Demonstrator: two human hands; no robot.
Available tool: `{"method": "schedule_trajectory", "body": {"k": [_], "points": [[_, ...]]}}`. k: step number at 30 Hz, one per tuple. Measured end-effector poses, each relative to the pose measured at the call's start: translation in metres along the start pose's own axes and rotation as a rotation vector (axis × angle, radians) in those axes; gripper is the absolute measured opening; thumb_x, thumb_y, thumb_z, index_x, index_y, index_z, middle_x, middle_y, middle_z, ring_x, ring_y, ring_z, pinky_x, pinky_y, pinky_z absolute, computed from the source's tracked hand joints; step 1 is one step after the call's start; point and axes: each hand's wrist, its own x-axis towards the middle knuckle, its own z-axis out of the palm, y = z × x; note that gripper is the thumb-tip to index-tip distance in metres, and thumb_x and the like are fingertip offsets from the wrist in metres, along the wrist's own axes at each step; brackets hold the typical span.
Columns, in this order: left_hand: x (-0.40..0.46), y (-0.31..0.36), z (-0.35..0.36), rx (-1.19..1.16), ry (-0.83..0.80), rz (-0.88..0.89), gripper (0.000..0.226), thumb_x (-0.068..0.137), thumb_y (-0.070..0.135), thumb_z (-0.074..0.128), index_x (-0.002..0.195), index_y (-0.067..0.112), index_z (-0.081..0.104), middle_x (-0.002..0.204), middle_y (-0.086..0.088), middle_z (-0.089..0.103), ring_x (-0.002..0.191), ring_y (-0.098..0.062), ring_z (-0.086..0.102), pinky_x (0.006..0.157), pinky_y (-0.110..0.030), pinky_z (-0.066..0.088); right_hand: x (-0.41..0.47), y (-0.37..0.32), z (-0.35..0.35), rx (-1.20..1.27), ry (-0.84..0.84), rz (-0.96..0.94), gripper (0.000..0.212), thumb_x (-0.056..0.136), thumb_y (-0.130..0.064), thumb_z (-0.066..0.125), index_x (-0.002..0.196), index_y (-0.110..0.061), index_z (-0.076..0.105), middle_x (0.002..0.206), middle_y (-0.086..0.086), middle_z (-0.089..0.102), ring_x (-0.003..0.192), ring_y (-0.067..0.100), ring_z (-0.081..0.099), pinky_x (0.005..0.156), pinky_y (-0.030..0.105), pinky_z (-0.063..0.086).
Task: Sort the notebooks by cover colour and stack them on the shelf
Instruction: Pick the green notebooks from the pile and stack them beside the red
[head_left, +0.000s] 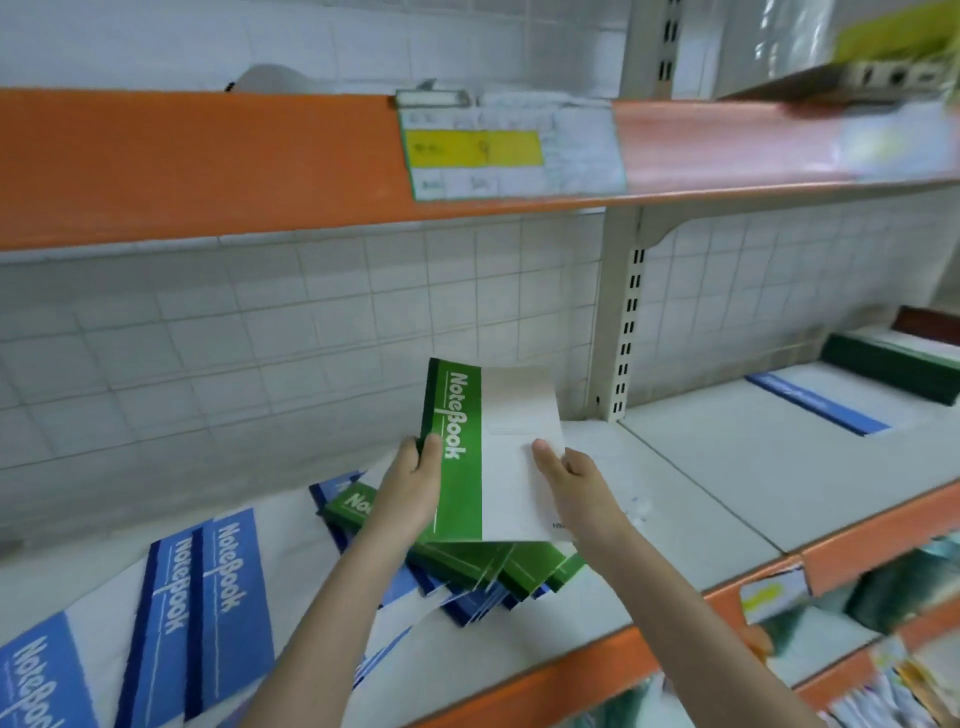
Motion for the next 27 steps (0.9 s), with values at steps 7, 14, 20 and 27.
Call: {"method": "schedule_trajectory", "body": {"k": [7,14,20,27], "points": [[-0.003,0.03,0.101,-0.169,-0.291,-0.134,0.032,0.103,0.036,0.03,0.112,0.019,0.056,0.103,-0.002,0.067,0.093,-0.019,0.065,0.072,-0.033,0.051,-0.019,0.016,-0.105,0.07,0.242,0.193,0.028,0.099,-0.035,0.042,0.096,-0.009,0.054,0.089,0.005,0.055,0.083,0.023,0.053,0.068,0.03,0.042],[-0.021,0.052,0.219,-0.197,-0.442,-0.155,0.027,0.103,0.028,0.034,0.095,0.018,0.058,0.098,-0.008,0.068,0.086,-0.022,0.066,0.071,-0.029,0.052,-0.047,0.05,-0.212,0.011,0.445,0.263,0.027,0.098,-0.037,0.043,0.079,-0.018,0.05,0.076,0.0,0.05,0.067,0.014,0.048,0.046,0.02,0.039],[-0.047,0.078,0.309,-0.201,-0.577,-0.182,0.031,0.103,0.026,0.034,0.113,0.007,0.057,0.102,-0.015,0.067,0.084,-0.026,0.066,0.064,-0.028,0.052,-0.063,0.076,-0.297,-0.051,0.607,0.303,0.032,0.097,-0.033,0.044,0.072,-0.015,0.051,0.065,-0.001,0.05,0.057,0.011,0.046,0.042,0.016,0.036],[-0.066,0.112,0.405,-0.238,-0.655,-0.194,0.029,0.103,0.023,0.035,0.112,0.007,0.058,0.099,-0.013,0.068,0.077,-0.021,0.064,0.06,-0.024,0.05,-0.074,0.097,-0.391,-0.045,0.677,0.325,0.03,0.097,-0.035,0.046,0.077,-0.015,0.053,0.073,0.001,0.055,0.065,0.014,0.05,0.053,0.025,0.036]]}}
